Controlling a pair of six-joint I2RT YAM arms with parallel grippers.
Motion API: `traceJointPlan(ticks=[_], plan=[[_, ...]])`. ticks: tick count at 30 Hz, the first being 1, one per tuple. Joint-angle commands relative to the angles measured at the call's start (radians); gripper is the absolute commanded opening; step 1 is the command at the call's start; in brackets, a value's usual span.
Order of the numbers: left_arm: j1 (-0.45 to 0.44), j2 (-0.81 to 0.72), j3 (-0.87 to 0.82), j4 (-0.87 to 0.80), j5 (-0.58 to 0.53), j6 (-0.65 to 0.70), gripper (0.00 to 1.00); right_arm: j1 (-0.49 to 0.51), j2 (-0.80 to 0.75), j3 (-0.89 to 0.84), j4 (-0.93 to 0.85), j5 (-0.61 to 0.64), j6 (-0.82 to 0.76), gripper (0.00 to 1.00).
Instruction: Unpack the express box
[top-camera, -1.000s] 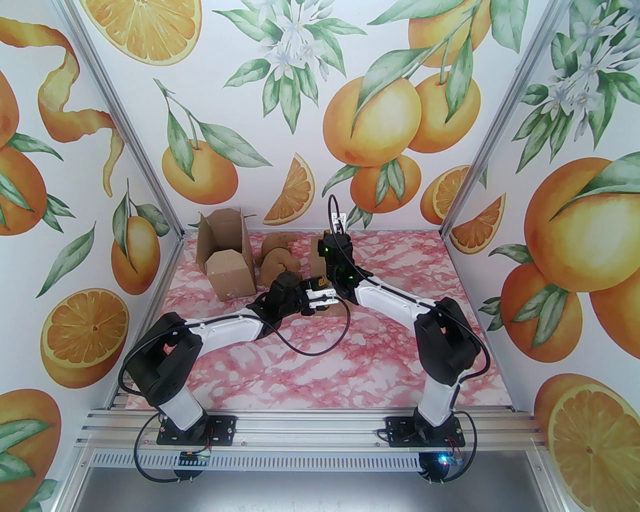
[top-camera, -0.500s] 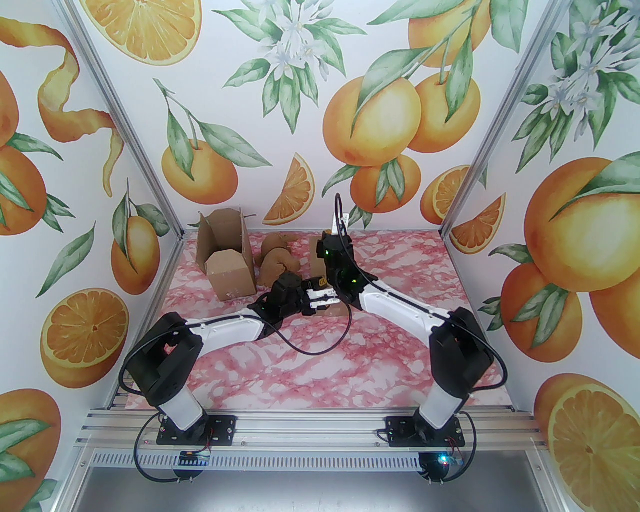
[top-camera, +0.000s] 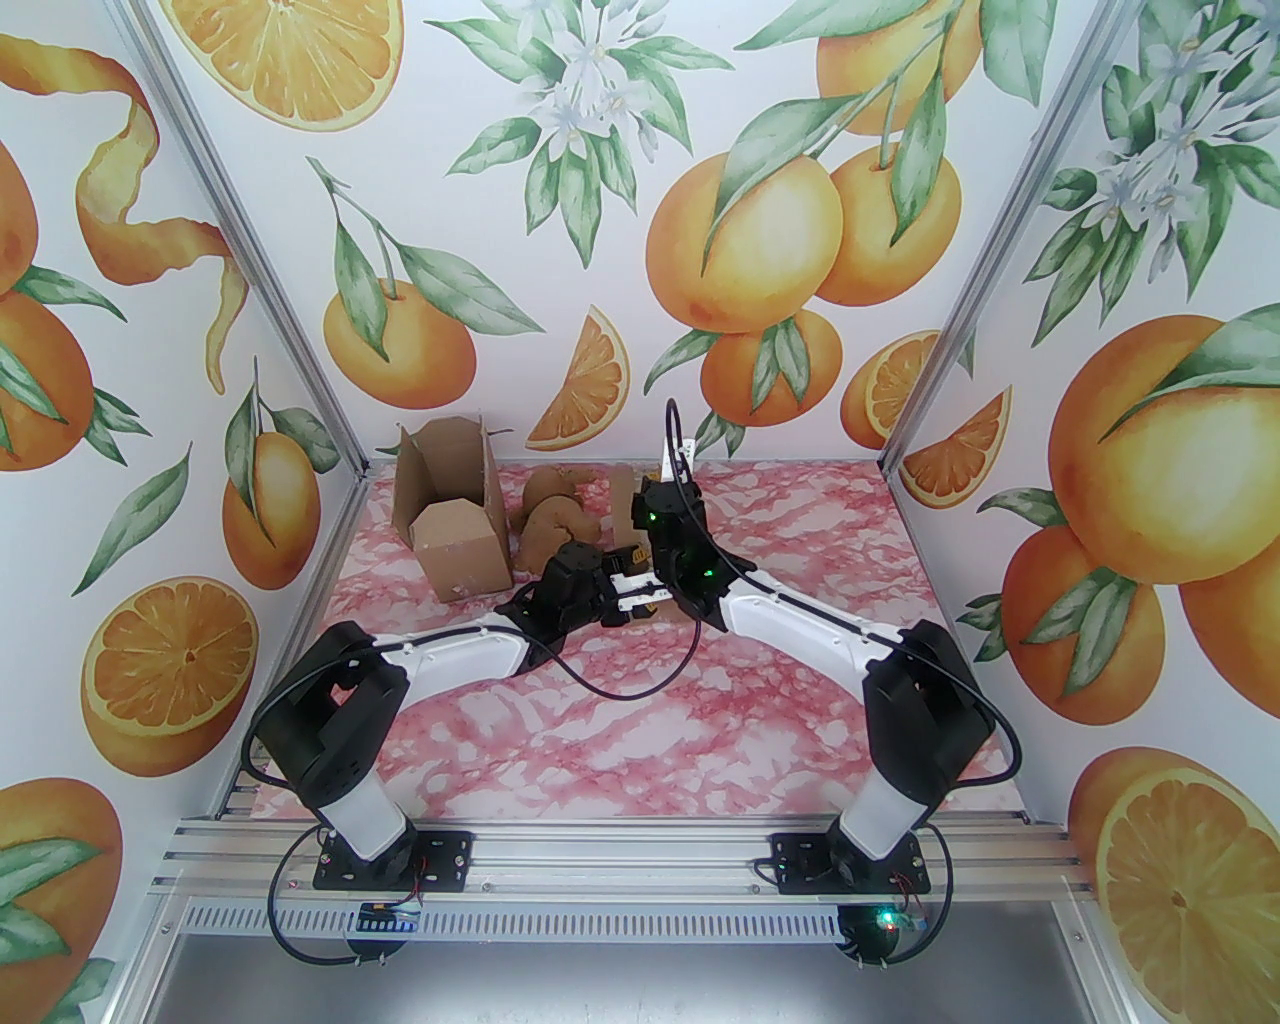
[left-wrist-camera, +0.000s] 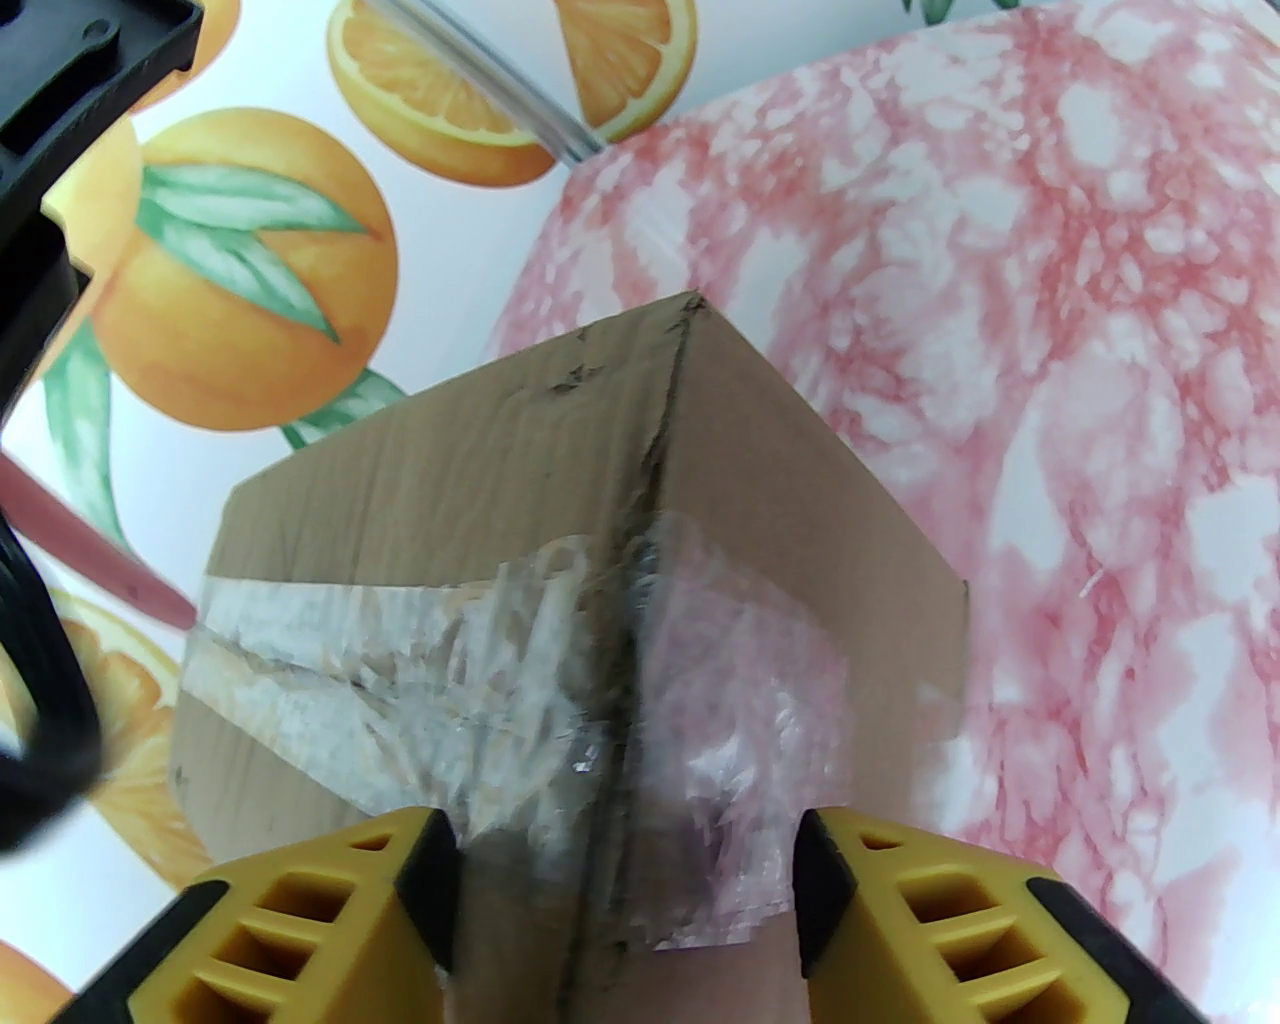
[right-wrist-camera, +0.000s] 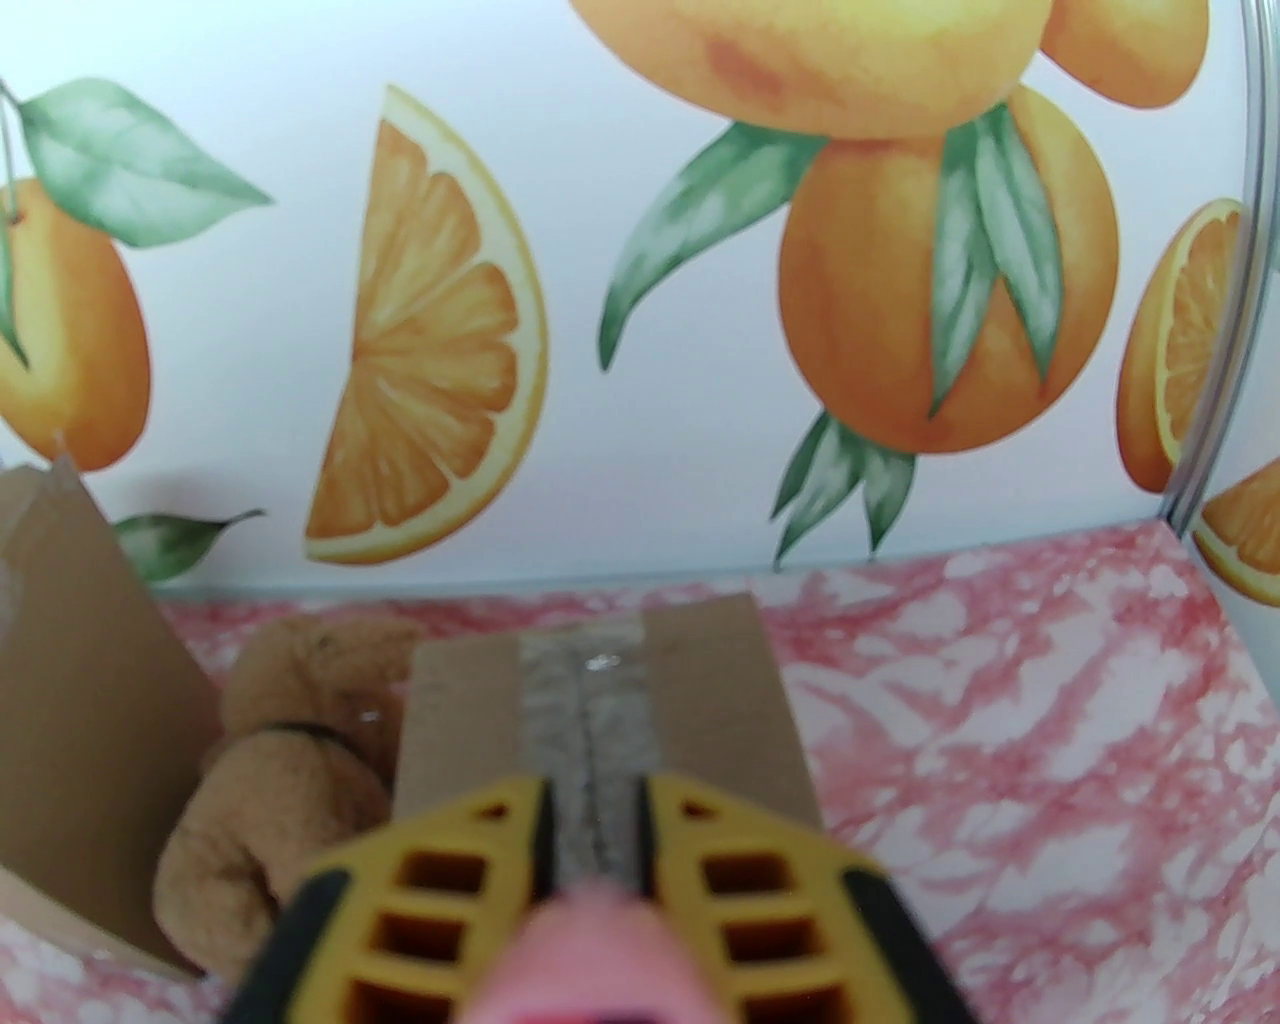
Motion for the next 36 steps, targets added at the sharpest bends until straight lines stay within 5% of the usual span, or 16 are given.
traceJointPlan(ticks=[1, 11, 16, 23, 29, 36], plan=[[0.016, -0.069, 0.004, -0.093, 0.078, 0.0, 0.75, -0.052, 0.008, 0.045, 0.027, -0.057, 0.006, 0.0], [0.085, -0.201, 0.06, -0.21, 0.219, 0.014, 0.82, -0.134, 0.041, 0.188, -0.049, -0.124, 0.034, 0.0], [0.169, -0.191, 0.208, -0.268, 0.247, -0.174, 0.78, -0.143, 0.052, 0.196, -0.075, -0.15, 0.044, 0.0], [0.365, 0.214, 0.879, -0.691, 0.376, -0.728, 0.72, -0.138, 0.04, 0.189, -0.13, -0.14, 0.046, 0.0], [0.408, 0.619, 1.451, -1.084, 0.492, -1.044, 0.64, -0.135, -0.004, 0.163, -0.159, -0.113, 0.03, 0.0], [0.391, 0.707, 1.51, -1.152, 0.418, -1.139, 0.65, -0.126, -0.036, 0.124, -0.17, -0.101, 0.055, 0.0]])
